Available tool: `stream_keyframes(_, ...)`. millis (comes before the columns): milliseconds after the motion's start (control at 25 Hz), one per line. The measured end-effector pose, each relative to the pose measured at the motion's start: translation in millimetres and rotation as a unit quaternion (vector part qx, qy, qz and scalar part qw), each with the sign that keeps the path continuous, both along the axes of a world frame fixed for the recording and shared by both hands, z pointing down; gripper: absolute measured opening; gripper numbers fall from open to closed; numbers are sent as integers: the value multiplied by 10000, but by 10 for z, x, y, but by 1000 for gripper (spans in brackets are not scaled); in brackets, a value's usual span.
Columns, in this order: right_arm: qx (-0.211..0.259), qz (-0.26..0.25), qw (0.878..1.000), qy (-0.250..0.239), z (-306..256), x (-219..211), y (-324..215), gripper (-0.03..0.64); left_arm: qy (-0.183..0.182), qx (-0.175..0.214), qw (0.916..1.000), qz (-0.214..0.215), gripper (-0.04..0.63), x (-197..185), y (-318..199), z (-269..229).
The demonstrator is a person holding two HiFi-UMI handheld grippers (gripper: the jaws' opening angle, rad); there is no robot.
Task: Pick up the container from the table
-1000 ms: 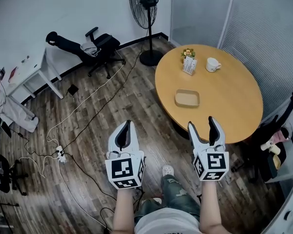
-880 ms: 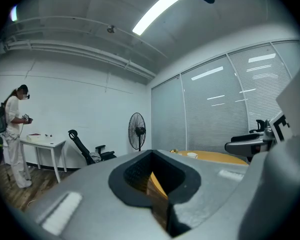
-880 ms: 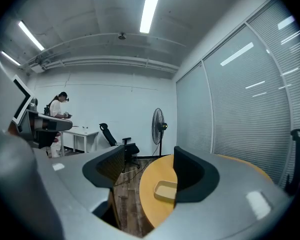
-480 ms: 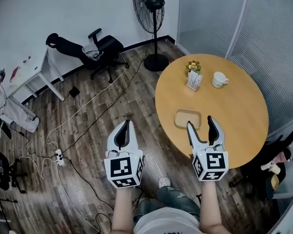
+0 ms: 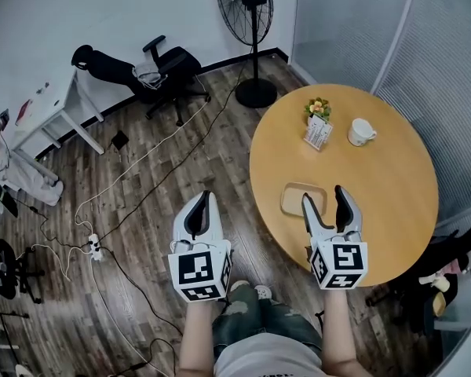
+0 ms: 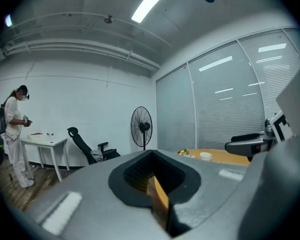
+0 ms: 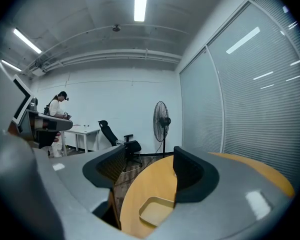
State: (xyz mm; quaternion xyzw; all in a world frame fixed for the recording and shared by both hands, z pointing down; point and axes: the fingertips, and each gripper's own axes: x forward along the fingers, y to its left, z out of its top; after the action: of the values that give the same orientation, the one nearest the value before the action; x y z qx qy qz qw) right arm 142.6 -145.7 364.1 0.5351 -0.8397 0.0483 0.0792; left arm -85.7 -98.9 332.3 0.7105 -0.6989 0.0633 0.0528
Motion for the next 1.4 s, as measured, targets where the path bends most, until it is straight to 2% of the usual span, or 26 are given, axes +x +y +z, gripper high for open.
stream_keyframes(400, -316, 33, 9995, 53, 319, -208, -293, 310, 17, -286, 9996, 88, 0, -164, -358, 304)
stream_keyframes(720, -502, 278, 9983, 75, 461, -330, -741, 310, 31, -435, 9986, 297, 0, -325, -937, 444)
stream_keyframes(1400, -1145, 839, 9891, 384, 1000, -439, -1223, 310, 122, -867, 9897, 1133, 0, -342, -1845, 842)
